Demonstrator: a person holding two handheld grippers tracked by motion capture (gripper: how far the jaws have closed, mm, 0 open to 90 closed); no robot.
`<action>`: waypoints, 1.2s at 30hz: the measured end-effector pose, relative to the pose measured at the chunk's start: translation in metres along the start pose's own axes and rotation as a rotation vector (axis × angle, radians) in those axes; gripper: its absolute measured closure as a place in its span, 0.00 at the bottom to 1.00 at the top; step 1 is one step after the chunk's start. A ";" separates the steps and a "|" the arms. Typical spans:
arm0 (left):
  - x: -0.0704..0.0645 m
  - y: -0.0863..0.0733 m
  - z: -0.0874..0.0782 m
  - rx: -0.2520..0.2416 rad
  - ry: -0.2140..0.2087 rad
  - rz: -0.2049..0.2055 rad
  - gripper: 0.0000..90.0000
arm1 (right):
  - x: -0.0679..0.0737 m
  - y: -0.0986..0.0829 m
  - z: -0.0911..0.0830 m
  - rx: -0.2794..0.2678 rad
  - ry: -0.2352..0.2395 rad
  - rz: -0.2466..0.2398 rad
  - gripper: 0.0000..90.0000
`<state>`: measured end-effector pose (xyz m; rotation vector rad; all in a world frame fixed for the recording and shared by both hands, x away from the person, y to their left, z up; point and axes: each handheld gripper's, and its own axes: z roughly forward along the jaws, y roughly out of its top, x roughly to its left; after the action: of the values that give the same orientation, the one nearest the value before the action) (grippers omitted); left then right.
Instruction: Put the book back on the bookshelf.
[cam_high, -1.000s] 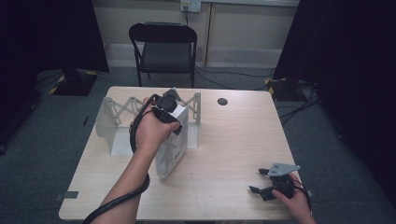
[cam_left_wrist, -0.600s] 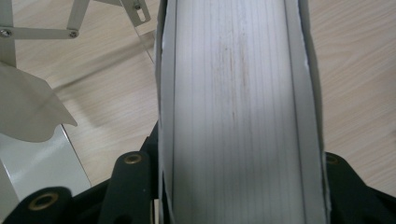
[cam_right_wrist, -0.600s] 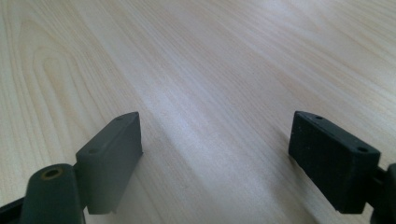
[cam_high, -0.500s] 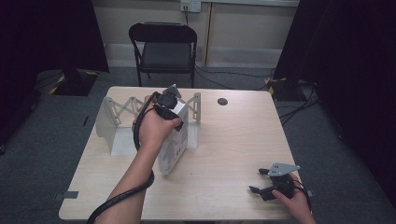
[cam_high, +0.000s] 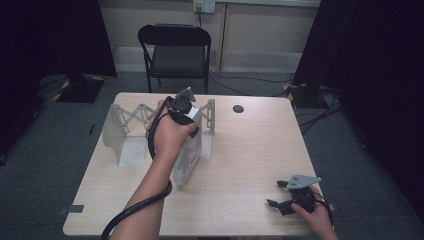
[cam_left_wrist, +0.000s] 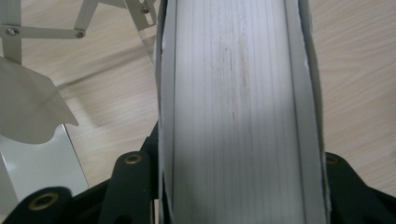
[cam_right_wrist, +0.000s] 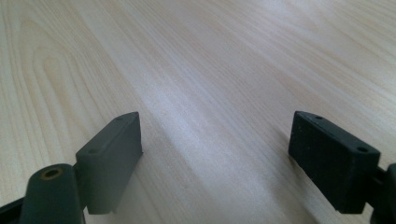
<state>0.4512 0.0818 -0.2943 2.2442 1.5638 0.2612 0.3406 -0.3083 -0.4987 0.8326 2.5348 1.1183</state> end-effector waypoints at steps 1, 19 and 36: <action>0.000 0.000 0.000 0.001 0.004 -0.002 0.59 | 0.000 0.000 0.000 0.000 0.000 0.000 0.19; -0.007 0.012 0.003 0.003 0.021 -0.025 0.59 | 0.000 0.000 0.000 -0.001 0.000 0.001 0.19; -0.007 0.020 0.009 0.004 0.050 -0.067 0.59 | 0.000 0.000 0.000 0.000 0.001 -0.002 0.19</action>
<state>0.4690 0.0674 -0.2936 2.1992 1.6636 0.2970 0.3407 -0.3084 -0.4987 0.8297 2.5356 1.1182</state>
